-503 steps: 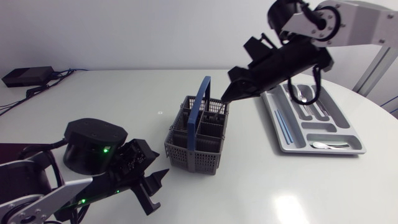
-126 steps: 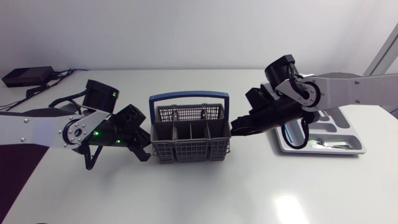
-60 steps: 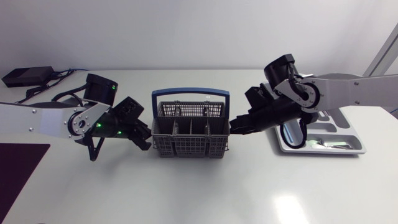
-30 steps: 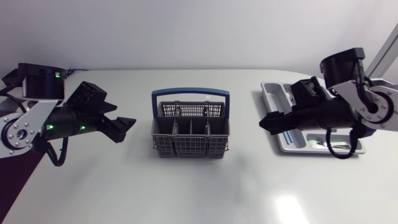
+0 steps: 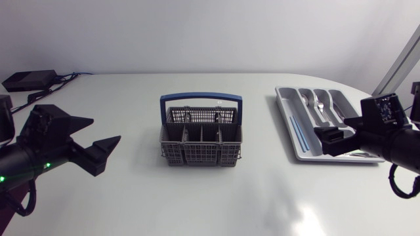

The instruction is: Unload the cutlery basket into the drawer organizer.

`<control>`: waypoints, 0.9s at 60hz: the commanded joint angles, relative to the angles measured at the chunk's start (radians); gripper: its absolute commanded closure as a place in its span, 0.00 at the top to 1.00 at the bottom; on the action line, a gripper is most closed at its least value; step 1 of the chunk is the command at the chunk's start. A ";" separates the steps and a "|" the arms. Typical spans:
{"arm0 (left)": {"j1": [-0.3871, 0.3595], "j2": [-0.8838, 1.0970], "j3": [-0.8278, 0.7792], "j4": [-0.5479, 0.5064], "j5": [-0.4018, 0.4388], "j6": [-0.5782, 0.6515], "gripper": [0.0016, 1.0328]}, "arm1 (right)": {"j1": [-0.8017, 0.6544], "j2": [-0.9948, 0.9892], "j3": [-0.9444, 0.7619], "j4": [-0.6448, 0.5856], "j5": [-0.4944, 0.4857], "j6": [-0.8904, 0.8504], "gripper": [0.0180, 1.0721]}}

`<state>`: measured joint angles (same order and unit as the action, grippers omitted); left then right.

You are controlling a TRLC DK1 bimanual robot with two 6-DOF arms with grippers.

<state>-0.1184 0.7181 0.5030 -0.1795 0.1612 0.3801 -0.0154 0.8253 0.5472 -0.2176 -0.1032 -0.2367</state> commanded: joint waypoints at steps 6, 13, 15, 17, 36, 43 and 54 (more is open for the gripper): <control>0.011 -0.180 -0.098 0.021 -0.046 -0.017 0.96 | -0.028 -0.107 -0.081 0.046 0.017 -0.042 0.95; 0.029 -0.251 -0.141 0.043 -0.059 -0.040 0.96 | -0.029 -0.173 -0.118 0.066 0.036 -0.050 0.95; 0.034 -0.276 -0.160 0.050 -0.064 -0.058 0.96 | -0.029 -0.204 -0.136 0.072 0.040 -0.052 0.95; 0.038 -0.297 -0.177 0.056 -0.069 -0.074 0.96 | -0.029 -0.227 -0.155 0.078 0.043 -0.055 0.95; 0.074 -0.488 -0.325 0.112 -0.111 -0.213 0.96 | -0.023 -0.410 -0.282 0.132 0.081 -0.019 0.95; 0.087 -0.554 -0.376 0.131 -0.125 -0.260 0.96 | -0.017 -0.476 -0.324 0.145 0.085 0.021 0.95; 0.107 -0.658 -0.456 0.162 -0.148 -0.336 0.96 | -0.007 -0.580 -0.390 0.167 0.090 0.085 0.95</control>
<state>-0.0242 0.0986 0.0914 -0.0383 0.0231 0.0948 -0.0322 0.2821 0.1997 -0.0704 -0.0242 -0.2005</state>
